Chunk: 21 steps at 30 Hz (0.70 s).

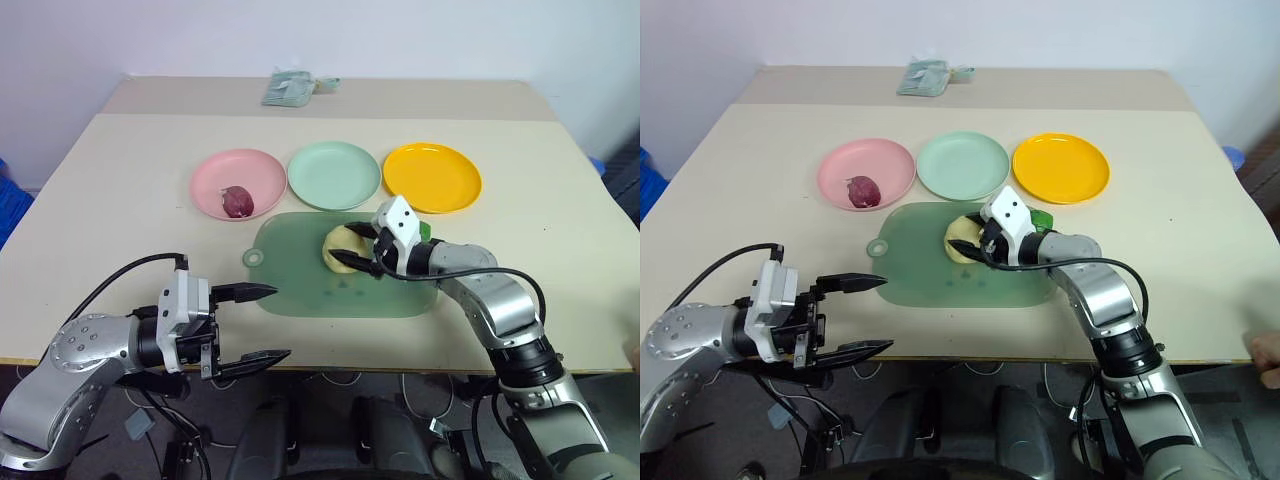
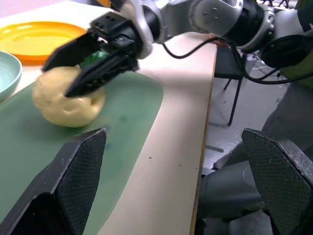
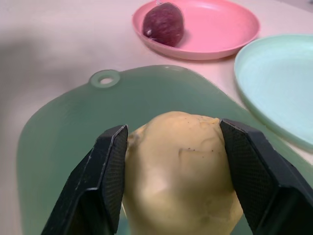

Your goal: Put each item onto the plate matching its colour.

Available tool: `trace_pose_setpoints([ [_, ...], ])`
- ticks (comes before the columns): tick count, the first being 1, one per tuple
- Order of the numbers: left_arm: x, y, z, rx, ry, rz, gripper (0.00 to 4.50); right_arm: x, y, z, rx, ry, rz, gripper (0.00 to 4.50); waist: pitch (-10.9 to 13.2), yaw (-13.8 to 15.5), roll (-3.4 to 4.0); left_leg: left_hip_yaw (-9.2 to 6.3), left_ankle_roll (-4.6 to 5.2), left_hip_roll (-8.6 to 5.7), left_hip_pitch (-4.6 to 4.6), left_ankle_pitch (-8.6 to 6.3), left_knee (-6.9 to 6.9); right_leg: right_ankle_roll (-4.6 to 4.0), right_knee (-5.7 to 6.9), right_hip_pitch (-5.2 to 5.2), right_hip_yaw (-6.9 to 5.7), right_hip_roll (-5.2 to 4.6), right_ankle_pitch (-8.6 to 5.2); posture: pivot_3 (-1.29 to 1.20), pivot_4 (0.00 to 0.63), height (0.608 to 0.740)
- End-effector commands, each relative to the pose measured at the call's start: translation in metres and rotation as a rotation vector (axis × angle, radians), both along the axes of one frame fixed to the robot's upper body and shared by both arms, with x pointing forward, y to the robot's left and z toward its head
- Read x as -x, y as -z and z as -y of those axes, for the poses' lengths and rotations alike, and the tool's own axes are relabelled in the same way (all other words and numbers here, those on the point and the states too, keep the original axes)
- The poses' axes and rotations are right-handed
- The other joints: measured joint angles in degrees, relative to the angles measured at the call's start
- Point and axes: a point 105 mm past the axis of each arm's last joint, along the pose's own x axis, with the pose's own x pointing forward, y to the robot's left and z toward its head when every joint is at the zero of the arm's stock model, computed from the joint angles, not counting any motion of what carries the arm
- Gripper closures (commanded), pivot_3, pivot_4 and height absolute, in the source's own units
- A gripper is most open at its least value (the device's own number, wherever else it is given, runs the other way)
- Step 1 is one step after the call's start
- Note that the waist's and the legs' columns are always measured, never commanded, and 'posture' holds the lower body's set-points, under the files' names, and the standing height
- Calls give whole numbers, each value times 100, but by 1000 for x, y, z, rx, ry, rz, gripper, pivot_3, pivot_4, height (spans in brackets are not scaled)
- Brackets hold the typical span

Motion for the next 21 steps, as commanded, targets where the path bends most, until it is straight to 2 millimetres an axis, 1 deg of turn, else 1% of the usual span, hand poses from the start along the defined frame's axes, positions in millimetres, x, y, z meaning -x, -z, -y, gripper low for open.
trace_pose_setpoints([
  [1,5,-5,6,16,14,31,0,-4,-33,-2,-75,-40,94,1965,2,5,0,1,0,0,-2,1,-4,0,-1,1,0,0,0,0,150,740],
  [5,6,-5,8,21,6,34,0,-12,-52,-1,-105,-48,141,1965,3,3,2,6,10,-1,-7,13,-14,0,0,5,1,1,0,0,150,740],
  [9,7,-6,10,25,2,37,0,-30,-75,8,-131,-7,212,1965,3,-2,3,7,9,-1,-7,15,-17,0,0,5,1,4,0,0,150,740],
  [12,6,-6,10,26,-2,38,0,-65,-96,29,-142,130,314,1965,4,-14,4,10,7,-1,-7,17,-16,-1,1,4,2,5,0,0,150,740],
  [13,6,-6,10,26,-3,39,0,-74,-99,35,-145,157,331,1965,6,-20,6,10,6,-1,-7,18,-14,-1,2,5,2,6,0,0,150,740],
  [14,6,-7,11,28,-6,40,0,-87,-103,45,-139,215,356,1965,6,-19,6,12,5,-2,-7,20,-15,-3,2,4,3,8,2,0,150,740],
  [16,6,-7,11,30,-10,42,0,-108,-108,64,-113,317,390,1965,7,-25,6,13,4,-2,-7,22,-16,-3,3,4,3,12,2,0,150,740],
  [18,6,-7,11,34,-17,45,0,-122,-109,79,-96,407,395,1965,8,-26,6,16,2,-2,-7,24,-19,-3,2,3,3,15,2,0,150,740],
  [21,7,-7,11,36,-31,48,0,-132,-105,92,-73,498,374,1965,8,-35,6,21,2,-2,-7,25,-32,-3,2,1,4,16,2,0,150,740],
])
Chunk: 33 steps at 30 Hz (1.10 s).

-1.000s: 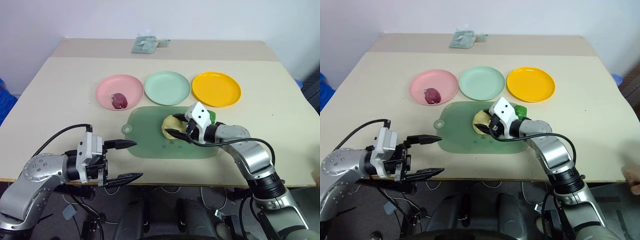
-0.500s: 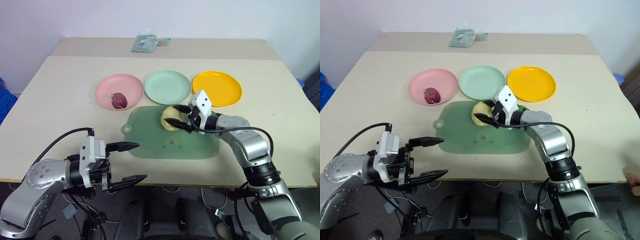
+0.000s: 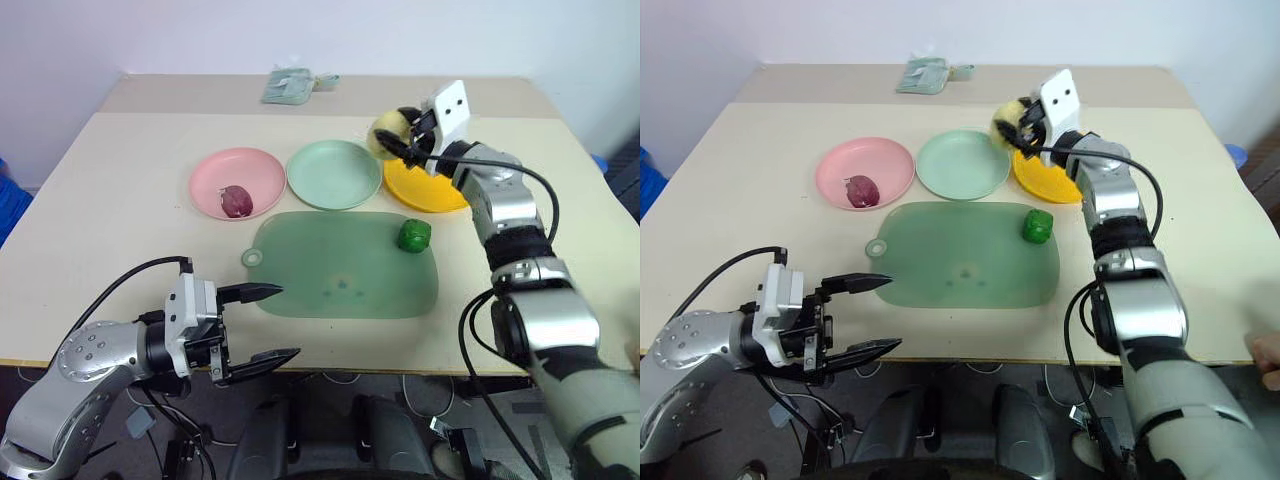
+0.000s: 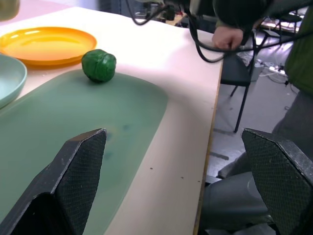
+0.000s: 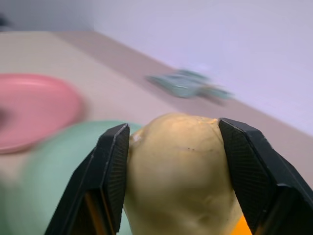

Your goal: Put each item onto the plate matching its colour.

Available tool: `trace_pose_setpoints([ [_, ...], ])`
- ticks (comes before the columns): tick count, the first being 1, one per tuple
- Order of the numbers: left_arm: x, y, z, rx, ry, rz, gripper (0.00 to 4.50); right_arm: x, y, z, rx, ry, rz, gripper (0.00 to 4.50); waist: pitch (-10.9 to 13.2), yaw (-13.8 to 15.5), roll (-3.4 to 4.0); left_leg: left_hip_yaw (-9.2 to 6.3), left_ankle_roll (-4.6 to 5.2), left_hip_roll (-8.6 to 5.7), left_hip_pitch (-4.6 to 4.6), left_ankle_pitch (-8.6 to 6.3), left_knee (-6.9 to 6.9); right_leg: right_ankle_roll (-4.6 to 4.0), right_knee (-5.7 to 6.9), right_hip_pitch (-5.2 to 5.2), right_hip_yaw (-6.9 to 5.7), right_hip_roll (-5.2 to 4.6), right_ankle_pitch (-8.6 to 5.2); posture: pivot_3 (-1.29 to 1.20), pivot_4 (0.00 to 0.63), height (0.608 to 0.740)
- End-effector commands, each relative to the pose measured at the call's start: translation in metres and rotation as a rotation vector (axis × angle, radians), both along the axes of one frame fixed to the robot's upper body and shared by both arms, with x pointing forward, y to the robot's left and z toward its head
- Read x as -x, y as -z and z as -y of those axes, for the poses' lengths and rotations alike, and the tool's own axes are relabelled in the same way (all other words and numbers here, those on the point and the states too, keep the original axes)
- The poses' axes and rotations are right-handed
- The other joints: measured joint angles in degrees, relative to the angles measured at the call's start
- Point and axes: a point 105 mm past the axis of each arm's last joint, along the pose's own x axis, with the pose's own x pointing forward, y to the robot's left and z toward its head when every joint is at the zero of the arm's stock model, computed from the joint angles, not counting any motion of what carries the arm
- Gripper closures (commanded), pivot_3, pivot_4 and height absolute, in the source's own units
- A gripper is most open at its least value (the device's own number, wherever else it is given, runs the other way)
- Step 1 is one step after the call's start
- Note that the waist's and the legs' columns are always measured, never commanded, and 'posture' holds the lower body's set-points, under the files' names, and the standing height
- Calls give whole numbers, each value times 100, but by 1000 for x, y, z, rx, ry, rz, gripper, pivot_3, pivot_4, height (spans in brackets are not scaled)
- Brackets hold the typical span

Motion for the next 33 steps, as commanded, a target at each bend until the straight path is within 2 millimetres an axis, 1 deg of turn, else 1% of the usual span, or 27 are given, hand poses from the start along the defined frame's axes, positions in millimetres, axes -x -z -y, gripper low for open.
trace_pose_setpoints([
  [1,6,-8,5,11,7,43,0,-7,-9,16,-7,93,30,1965,0,-7,0,2,0,0,0,0,-2,0,0,0,0,0,0,0,150,740],
  [8,8,-8,7,13,-13,43,0,-10,20,24,1,156,-61,1965,11,-11,18,5,-3,1,1,4,5,1,10,-1,1,3,1,0,150,740],
  [10,8,-9,8,15,-14,43,0,-10,26,26,1,161,-79,1127,11,-11,18,5,-6,2,6,7,7,1,16,0,1,6,1,0,150,740],
  [11,8,-9,9,15,-15,43,0,-9,26,27,1,160,-78,802,11,-9,18,5,-7,2,7,8,8,1,19,1,1,7,1,0,150,740],
  [12,8,-9,9,16,-15,43,0,-9,25,29,0,158,-74,322,11,-9,18,4,-7,2,8,9,9,1,22,1,1,16,1,0,150,740],
  [13,8,-9,9,16,-16,42,0,-9,23,30,-5,155,-68,27,11,-9,18,4,-7,4,9,9,10,1,23,1,1,19,1,0,150,740],
  [19,4,-8,12,23,0,39,0,-3,-3,52,-47,179,38,27,11,19,18,4,-7,3,9,9,14,2,25,4,1,23,2,0,150,740],
  [21,2,-8,13,25,7,40,0,1,-10,53,-75,127,56,27,11,15,18,5,-6,3,8,9,15,3,24,5,1,25,2,0,150,740],
  [23,0,-7,12,26,16,38,0,10,-10,51,-81,30,53,27,10,16,18,5,-6,3,9,9,15,4,24,6,1,26,3,0,150,740],
  [26,-4,-5,13,25,32,36,0,32,0,50,-76,-98,18,27,10,44,16,2,-4,6,14,9,16,24,27,12,0,29,13,0,150,740],
  [27,-5,-5,14,26,36,36,0,40,5,49,-71,-130,-3,27,9,61,16,1,-4,7,14,9,17,25,31,13,-1,29,13,0,150,740],
  [30,-10,-4,14,28,52,37,0,73,29,44,-39,-209,-105,27,10,64,18,-4,-3,7,13,9,23,26,36,16,-3,27,13,0,150,740],
  [33,-26,-5,4,23,58,36,0,94,49,42,-45,-225,-218,27,11,62,22,-3,-3,7,14,9,30,23,42,15,-2,27,11,0,150,740],
])
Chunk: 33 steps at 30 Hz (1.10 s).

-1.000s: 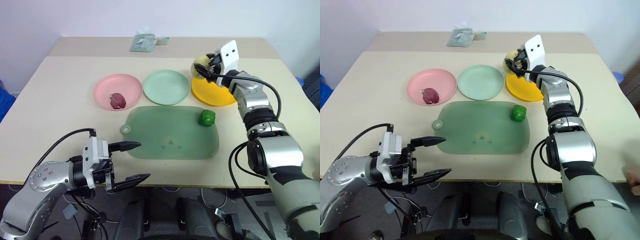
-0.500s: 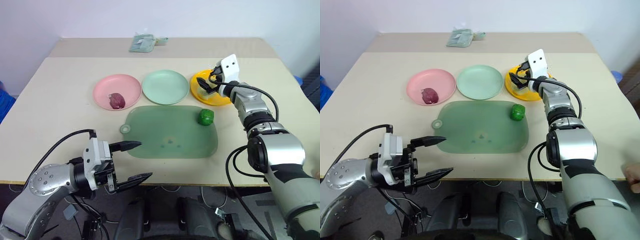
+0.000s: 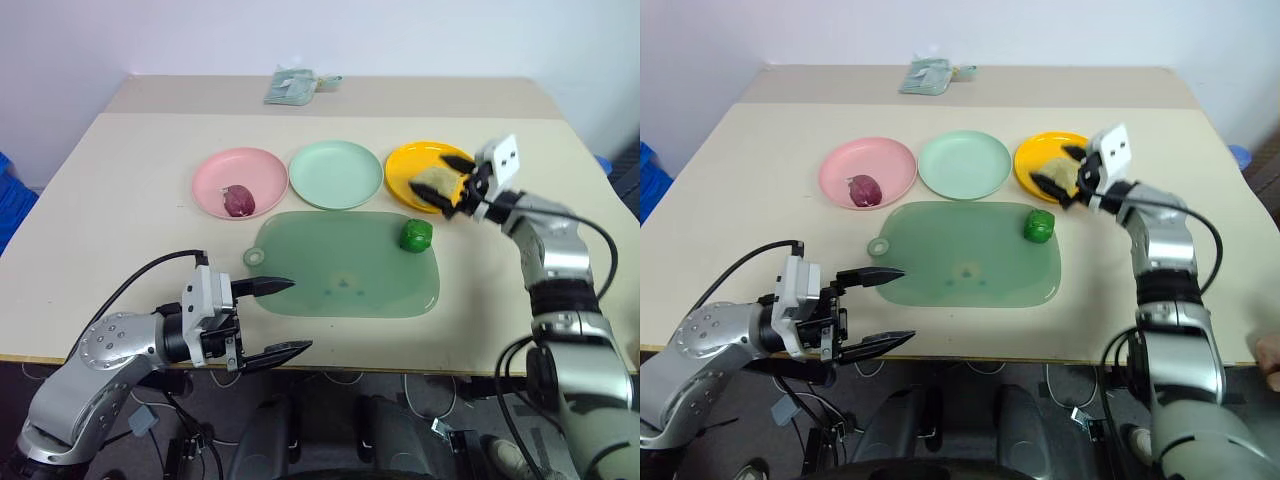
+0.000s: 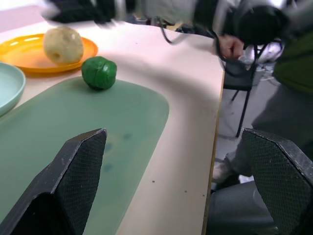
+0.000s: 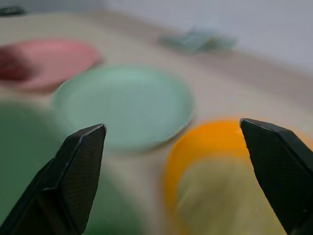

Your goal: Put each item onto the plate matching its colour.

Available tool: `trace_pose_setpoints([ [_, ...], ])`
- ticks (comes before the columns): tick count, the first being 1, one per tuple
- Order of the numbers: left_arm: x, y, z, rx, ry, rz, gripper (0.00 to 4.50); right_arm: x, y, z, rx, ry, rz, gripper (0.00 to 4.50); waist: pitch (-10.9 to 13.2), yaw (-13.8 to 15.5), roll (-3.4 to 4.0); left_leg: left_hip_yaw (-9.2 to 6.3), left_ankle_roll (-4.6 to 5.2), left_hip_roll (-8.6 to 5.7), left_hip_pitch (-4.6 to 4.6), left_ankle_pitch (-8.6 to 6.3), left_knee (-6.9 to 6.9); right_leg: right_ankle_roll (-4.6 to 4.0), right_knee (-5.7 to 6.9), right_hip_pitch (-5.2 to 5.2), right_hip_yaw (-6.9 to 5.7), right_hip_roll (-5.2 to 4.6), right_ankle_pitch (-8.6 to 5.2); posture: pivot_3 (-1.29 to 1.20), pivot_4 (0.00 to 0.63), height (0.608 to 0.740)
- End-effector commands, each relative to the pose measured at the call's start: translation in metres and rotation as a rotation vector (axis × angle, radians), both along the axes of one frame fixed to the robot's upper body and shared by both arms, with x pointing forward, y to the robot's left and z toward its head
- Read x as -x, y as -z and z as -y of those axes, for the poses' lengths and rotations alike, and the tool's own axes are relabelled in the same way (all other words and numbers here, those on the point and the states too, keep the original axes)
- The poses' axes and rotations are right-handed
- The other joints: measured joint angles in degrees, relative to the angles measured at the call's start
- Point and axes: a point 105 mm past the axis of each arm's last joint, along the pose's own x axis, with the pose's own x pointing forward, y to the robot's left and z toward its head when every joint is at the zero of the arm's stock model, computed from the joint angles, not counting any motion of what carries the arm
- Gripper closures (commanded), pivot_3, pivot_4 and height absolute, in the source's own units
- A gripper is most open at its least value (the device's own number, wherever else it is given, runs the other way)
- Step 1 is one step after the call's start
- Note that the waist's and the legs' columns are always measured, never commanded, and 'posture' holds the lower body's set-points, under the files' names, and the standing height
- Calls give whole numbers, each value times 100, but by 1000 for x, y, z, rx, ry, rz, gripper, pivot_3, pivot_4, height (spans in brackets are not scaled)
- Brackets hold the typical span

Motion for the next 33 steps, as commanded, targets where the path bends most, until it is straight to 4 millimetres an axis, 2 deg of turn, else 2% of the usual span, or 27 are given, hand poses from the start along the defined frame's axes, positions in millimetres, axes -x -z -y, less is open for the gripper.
trace_pose_setpoints([
  [1,-14,-6,-9,2,15,36,0,20,-15,-9,-9,-50,-17,27,0,-16,0,0,1,1,1,1,5,-16,4,0,-1,2,-9,0,150,740],
  [5,-21,-7,-13,-1,30,43,0,28,-2,-13,1,-39,-88,27,0,-42,1,2,1,10,0,0,20,-18,6,-1,1,10,-10,0,150,740],
  [8,-18,-6,-12,-3,37,46,0,26,13,-16,8,-32,-132,27,0,-13,1,2,3,9,-2,-1,20,-17,4,-1,1,10,-10,0,150,740],
  [17,-11,-4,-13,-5,16,50,0,18,40,-22,38,-37,-188,27,0,-6,-2,4,11,7,-5,-6,30,-17,2,2,1,6,-10,0,150,740],
  [20,-10,-3,-14,-6,4,48,0,15,45,-19,50,-20,-186,881,0,-5,-2,4,11,7,-5,-6,31,-17,2,3,2,5,-10,0,150,740],
  [21,-9,-3,-14,-6,0,48,0,14,45,-19,52,-18,-183,1457,0,-5,-2,4,11,7,-6,-6,31,-17,2,3,2,5,-10,0,150,740],
  [23,-10,-3,-15,-3,-8,48,0,12,40,-21,51,-27,-159,2268,0,-5,-2,3,12,7,-6,-6,33,-17,2,4,1,6,-10,0,150,740],
  [24,-10,-3,-15,-2,-11,48,0,11,35,-23,47,-33,-142,2429,0,-5,-2,3,12,7,-6,-6,35,-17,3,4,1,6,-10,0,150,740],
  [28,-10,-3,-16,3,-24,44,0,3,0,-45,-33,-90,-23,2505,1,-43,-2,3,11,8,-6,-6,34,-17,4,3,2,7,-10,0,150,740],
  [33,-13,-5,-17,42,-74,32,0,-18,-32,-92,-128,-163,77,2505,1,-51,-1,6,11,11,-5,-6,34,-8,18,-3,5,11,-5,0,150,740],
])
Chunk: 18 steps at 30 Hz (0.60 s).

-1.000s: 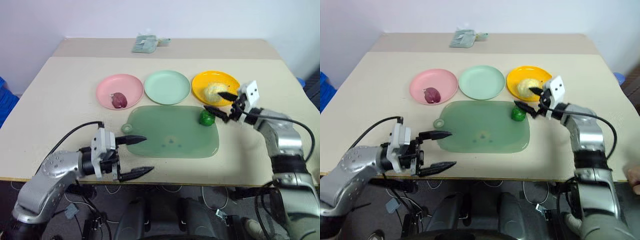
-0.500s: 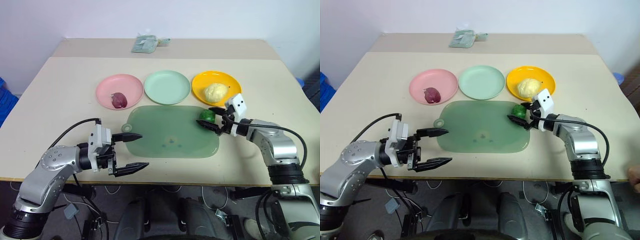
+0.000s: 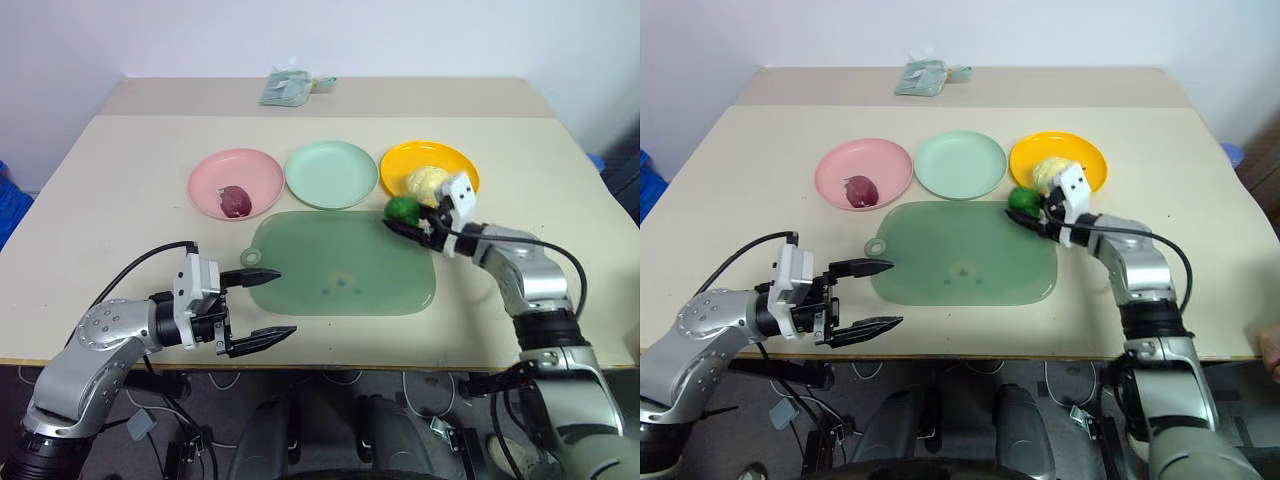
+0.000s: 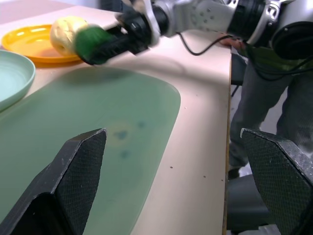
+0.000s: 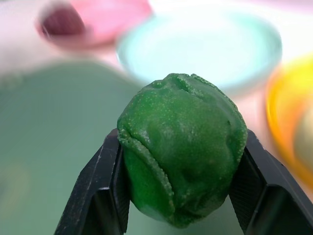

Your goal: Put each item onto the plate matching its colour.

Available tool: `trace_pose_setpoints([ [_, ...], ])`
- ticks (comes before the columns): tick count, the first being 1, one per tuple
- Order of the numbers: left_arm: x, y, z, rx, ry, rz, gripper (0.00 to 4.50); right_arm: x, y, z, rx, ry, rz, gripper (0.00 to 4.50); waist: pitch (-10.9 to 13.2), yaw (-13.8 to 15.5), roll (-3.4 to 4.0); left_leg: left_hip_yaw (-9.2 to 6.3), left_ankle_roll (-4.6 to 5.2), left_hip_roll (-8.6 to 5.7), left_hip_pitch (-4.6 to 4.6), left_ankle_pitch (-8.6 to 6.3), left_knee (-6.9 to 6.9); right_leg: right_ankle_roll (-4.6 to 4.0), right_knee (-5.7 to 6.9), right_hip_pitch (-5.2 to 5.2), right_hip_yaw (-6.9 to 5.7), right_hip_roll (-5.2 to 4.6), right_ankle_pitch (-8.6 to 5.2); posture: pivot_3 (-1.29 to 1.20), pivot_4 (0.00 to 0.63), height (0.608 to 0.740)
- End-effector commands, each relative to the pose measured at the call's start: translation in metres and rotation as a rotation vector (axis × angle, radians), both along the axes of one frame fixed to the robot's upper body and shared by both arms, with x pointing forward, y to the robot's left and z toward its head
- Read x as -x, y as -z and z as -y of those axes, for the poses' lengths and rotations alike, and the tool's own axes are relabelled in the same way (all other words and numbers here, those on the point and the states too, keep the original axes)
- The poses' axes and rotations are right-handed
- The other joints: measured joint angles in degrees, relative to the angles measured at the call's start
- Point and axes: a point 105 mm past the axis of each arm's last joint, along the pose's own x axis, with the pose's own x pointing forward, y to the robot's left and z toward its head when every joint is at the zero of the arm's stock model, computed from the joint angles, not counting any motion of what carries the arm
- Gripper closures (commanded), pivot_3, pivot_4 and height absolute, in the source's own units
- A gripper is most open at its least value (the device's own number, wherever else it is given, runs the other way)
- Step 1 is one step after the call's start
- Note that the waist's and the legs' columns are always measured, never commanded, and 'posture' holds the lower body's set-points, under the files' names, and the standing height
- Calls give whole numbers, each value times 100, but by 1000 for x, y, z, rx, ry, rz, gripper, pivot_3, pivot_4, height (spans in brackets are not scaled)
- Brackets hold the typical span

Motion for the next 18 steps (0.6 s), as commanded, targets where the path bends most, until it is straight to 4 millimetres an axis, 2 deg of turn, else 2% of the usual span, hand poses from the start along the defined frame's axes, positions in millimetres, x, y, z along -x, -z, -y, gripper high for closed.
trace_pose_setpoints([
  [1,0,-11,1,37,-28,42,0,-10,-29,-22,-64,-37,100,2505,0,14,0,-1,0,0,0,0,2,8,6,0,-1,0,4,0,150,740],
  [3,-2,-11,-1,38,-68,48,0,-19,-30,-34,-68,-30,123,2505,-1,65,-2,-3,0,-3,0,0,4,10,12,0,-2,-2,5,0,150,740],
  [8,-19,-16,-18,133,-365,73,0,-49,-27,-68,-77,49,136,2505,0,8,-5,-2,1,-11,0,-1,10,-7,14,3,0,-11,-3,0,150,740],
  [13,-23,-20,-28,210,-576,70,0,-59,-23,-78,-69,94,129,2505,0,16,-5,-6,-2,-10,-1,-1,9,9,28,-3,0,-12,6,0,150,740],
  [18,-20,-18,-34,230,-684,48,0,-62,-16,-80,-58,118,109,2505,0,10,-5,-7,-4,-9,0,-1,9,-7,28,-3,1,-15,-3,0,150,740],
])
